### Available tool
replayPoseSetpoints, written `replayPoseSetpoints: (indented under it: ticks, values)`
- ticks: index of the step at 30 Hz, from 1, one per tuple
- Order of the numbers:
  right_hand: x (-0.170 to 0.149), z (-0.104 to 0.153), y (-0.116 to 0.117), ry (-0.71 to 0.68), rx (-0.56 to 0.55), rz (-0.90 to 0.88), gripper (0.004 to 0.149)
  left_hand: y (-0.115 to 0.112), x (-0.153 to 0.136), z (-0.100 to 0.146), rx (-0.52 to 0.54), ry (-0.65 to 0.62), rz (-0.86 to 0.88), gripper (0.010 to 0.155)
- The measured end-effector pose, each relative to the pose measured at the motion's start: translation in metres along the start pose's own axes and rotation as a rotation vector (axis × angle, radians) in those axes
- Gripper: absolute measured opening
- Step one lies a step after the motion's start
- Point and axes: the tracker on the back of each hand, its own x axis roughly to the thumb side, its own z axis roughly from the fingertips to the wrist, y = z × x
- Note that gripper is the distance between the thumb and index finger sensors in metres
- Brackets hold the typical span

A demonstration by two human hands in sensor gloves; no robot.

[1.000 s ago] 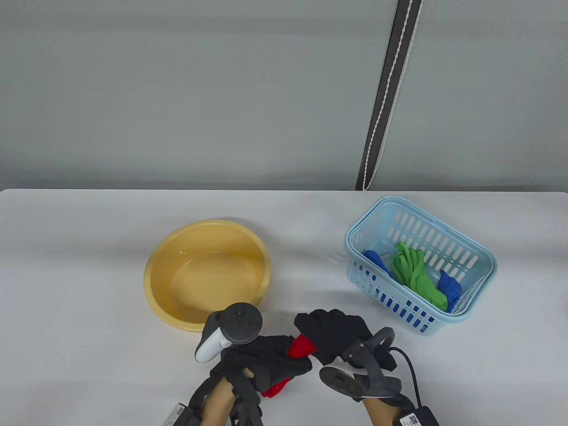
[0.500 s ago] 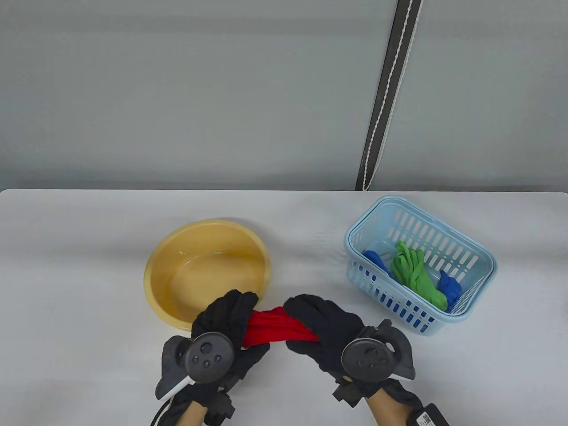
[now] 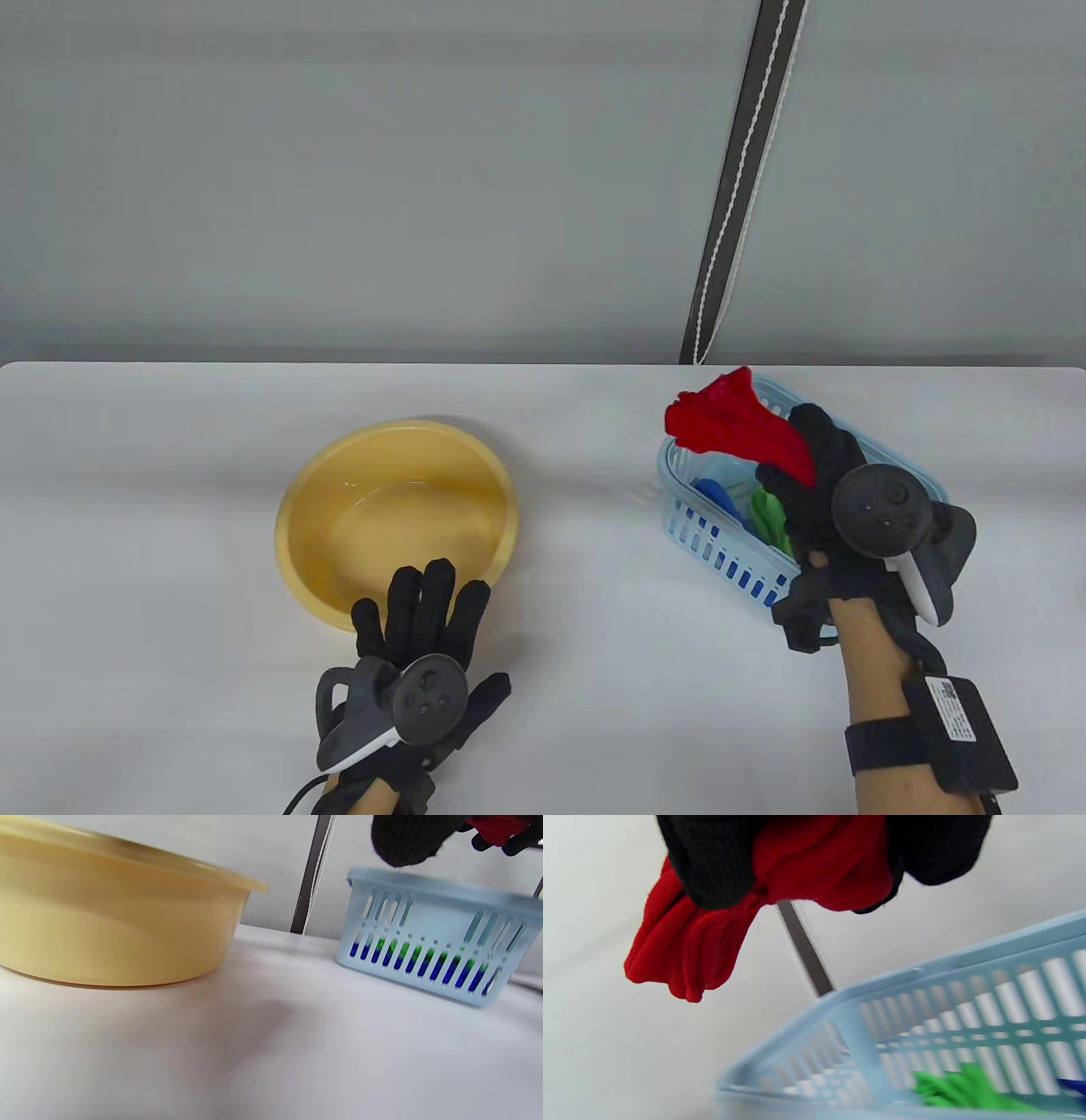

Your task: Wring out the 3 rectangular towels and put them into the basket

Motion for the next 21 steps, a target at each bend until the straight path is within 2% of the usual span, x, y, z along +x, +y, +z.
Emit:
replayPoseSetpoints:
  ticks: [3, 6, 9, 14, 21]
  values:
    - [-0.014, -0.012, 0.006, 0.075, 0.05, 0.104, 0.073, -0.002, 0.002, -0.001, -0.008, -0.015, -0.004, 0.098]
    - [-0.021, -0.019, 0.011, 0.142, 0.192, 0.184, 0.087, -0.003, 0.004, -0.002, -0.02, -0.033, 0.006, 0.098]
    - [-0.024, -0.021, 0.012, 0.123, 0.282, 0.208, 0.093, -0.004, 0.007, -0.002, -0.03, -0.053, -0.004, 0.098]
    - [-0.014, -0.008, 0.008, 0.048, 0.263, 0.197, 0.091, -0.006, 0.011, -0.003, -0.04, -0.078, -0.004, 0.098]
    - [0.027, 0.034, 0.017, -0.145, 0.199, 0.14, 0.094, -0.01, 0.016, -0.005, -0.073, -0.097, -0.021, 0.098]
